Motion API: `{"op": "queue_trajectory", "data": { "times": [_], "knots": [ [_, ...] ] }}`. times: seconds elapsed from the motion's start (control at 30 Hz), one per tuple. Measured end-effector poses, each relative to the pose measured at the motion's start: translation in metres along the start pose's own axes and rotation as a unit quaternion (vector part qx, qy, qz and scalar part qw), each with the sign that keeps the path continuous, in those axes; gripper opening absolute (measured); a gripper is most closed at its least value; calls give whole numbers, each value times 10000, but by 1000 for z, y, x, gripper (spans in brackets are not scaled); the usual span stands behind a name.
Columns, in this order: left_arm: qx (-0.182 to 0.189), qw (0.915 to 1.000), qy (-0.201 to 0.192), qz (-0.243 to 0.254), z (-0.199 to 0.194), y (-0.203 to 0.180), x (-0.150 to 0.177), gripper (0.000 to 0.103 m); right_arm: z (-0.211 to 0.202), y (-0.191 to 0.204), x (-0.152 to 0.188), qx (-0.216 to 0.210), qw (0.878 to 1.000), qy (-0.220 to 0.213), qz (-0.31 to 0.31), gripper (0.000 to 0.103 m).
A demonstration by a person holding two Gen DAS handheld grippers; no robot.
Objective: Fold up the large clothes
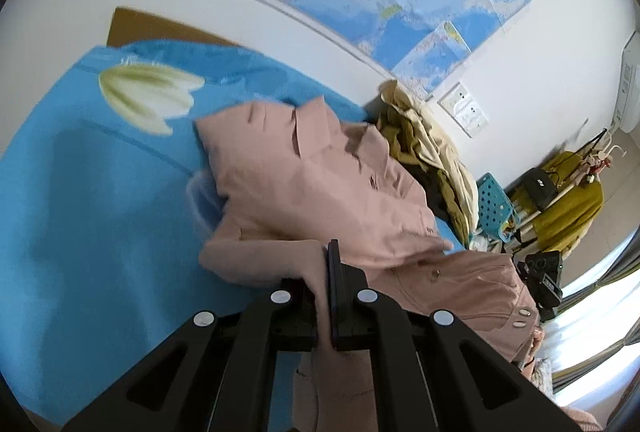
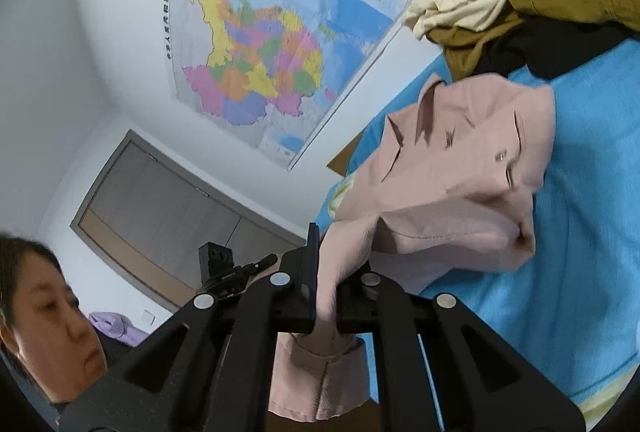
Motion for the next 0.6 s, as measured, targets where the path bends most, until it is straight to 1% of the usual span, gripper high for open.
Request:
{"op": "queue_trajectory", "data": {
  "times": [0.1, 0.27, 0.43, 0.6],
  "knots": [
    [-23, 9999, -43, 105, 0, -1, -19, 3, 3, 7, -15, -39, 10000, -47, -3, 6],
    [-114, 9998, -12, 186, 6, 3, -49, 3, 15, 10, -42, 52, 9999, -95, 62, 6],
    [-232, 9996, 74, 152, 21, 14, -79, 3, 26, 3, -70, 109, 9995, -154, 270, 6],
    [-343, 9991, 217, 127, 45, 25, -104, 3, 42, -10, -101, 261, 9983, -153, 497, 6]
  ]
}}
Point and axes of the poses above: each gripper's, at about its wrist camera, not at the fingertips, and z roughly the way its jaws point, y to its left, x to its underside, the point moved 6 cm from there along z, roughly the way its jaws point, and after that the axes turned 14 degrees about z, right-handed, at the moved point
